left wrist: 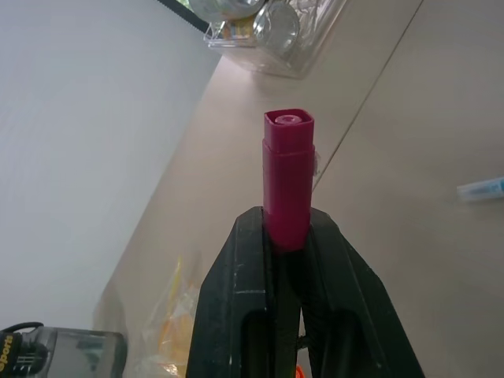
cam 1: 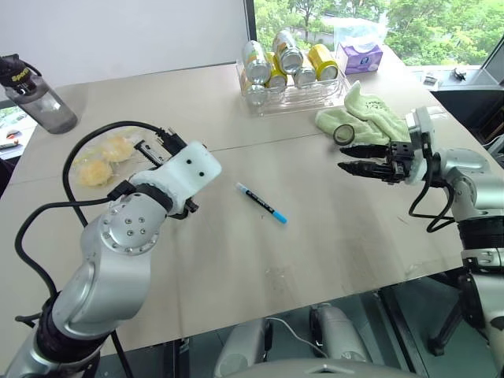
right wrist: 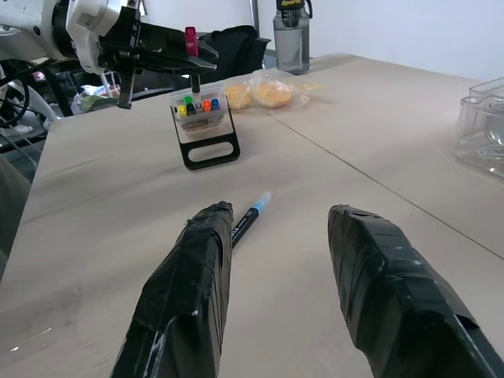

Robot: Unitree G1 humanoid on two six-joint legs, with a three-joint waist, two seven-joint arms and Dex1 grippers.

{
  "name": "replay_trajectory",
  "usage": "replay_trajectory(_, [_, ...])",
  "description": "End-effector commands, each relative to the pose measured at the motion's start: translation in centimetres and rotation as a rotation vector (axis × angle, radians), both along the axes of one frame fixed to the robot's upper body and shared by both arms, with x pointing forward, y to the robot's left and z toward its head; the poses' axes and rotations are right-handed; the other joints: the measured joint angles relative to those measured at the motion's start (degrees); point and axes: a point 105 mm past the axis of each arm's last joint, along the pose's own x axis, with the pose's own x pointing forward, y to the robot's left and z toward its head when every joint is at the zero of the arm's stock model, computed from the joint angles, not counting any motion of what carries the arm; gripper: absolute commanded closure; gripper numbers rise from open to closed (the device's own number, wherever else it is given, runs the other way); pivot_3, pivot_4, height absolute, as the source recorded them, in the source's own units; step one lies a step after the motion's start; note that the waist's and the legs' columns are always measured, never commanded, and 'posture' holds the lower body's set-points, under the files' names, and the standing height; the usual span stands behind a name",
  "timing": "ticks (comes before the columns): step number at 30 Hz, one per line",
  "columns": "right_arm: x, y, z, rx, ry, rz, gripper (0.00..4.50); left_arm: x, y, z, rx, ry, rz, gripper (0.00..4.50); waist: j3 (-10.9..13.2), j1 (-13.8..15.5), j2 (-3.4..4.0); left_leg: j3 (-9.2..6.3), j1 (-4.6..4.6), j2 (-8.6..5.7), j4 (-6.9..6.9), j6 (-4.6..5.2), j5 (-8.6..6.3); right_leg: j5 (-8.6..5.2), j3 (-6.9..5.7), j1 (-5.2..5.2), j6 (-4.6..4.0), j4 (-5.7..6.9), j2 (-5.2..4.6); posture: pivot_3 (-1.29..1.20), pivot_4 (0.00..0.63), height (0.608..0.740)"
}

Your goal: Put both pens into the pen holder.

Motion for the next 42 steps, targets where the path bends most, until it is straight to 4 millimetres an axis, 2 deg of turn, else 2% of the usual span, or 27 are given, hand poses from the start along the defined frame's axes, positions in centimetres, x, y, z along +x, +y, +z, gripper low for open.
replay_trajectory(1, [-0.1,-0.6,1.1,0.013,-0.06,-0.019,2.44,0.0,0.8,1.4,0.017,-0.078,0.033,4.5,0.0,-0.03,0.0,0.0,0.0,0.0,0.0,0.0,0.0,0.0,0.0,0.0,0.0,0.0,0.0,0.0,0.15,0.739])
replay_trajectory(8, [0.0,-0.7,1.0,0.017,-0.08,-0.038,2.44,0.5,1.0,1.0,0.042,-0.07,0.022,4.5,0.0,-0.02,0.0,0.0,0.0,0.0,0.0,0.0,0.0,0.0,0.0,0.0,0.0,0.0,0.0,0.0,0.15,0.739])
replay_trajectory(16, [0.0,-0.9,1.0,0.023,-0.097,-0.058,2.44,-0.1,3.1,0.6,0.08,-0.05,0.074,4.5,0.0,-0.05,0.0,0.0,0.0,0.0,0.0,0.0,0.0,0.0,0.01,-0.01,0.0,0.01,0.0,0.0,0.15,0.739])
replay_trajectory(21, [0.0,-0.8,1.2,0.026,-0.103,-0.06,2.44,-0.2,3.7,0.4,0.081,-0.044,0.086,4.5,0.0,-0.01,0.0,0.0,0.0,0.0,0.0,0.0,0.0,0.0,0.0,-0.01,0.0,0.0,-0.01,0.0,0.15,0.739])
replay_trajectory(25, [0.1,-0.9,1.3,0.021,-0.11,-0.064,2.37,-0.2,4.4,0.1,0.084,-0.031,0.102,2.7,0.0,-0.13,0.0,0.0,0.0,0.0,-0.01,0.0,0.0,0.0,0.01,-0.01,0.0,0.01,-0.01,0.0,0.15,0.739])
replay_trajectory(30, [0.1,-0.8,1.5,0.02,-0.116,-0.061,2.37,-0.3,5.1,-0.1,0.099,-0.026,0.112,0.18,0.0,-0.03,0.0,0.0,0.0,0.0,-0.01,0.0,0.0,0.0,0.0,-0.02,0.0,0.01,-0.01,0.0,0.15,0.739])
replay_trajectory(31, [0.1,-0.8,1.5,0.02,-0.117,-0.061,2.37,-0.3,5.1,-0.2,0.1,-0.026,0.111,0.03,0.0,-0.02,0.0,0.0,0.0,0.0,-0.01,0.0,0.0,0.0,0.0,-0.02,0.0,0.01,-0.02,0.0,0.15,0.739])
replay_trajectory(38, [0.0,-0.9,1.5,0.018,-0.123,-0.066,2.37,-0.3,5.4,-0.2,0.067,-0.031,0.115,0.03,0.0,-0.03,0.01,0.0,0.0,0.0,-0.01,0.0,0.0,0.0,0.01,-0.02,0.0,0.01,-0.03,0.0,0.15,0.739])
replay_trajectory(40, [0.0,-0.8,1.5,0.014,-0.123,-0.07,2.37,-0.3,5.3,0.2,0.019,-0.046,0.099,0.03,0.0,-0.1,0.01,0.0,0.0,0.0,-0.01,0.0,0.0,0.0,0.01,-0.02,0.0,0.01,-0.03,0.0,0.15,0.739])
replay_trajectory(42, [0.0,-0.4,0.8,-0.018,-0.119,-0.076,2.37,-0.2,4.7,0.5,-0.111,-0.05,0.055,0.03,-0.01,-0.02,0.02,0.0,0.0,0.0,-0.01,0.0,0.0,0.0,-0.01,-0.02,0.0,0.01,-0.02,0.0,0.15,0.739])
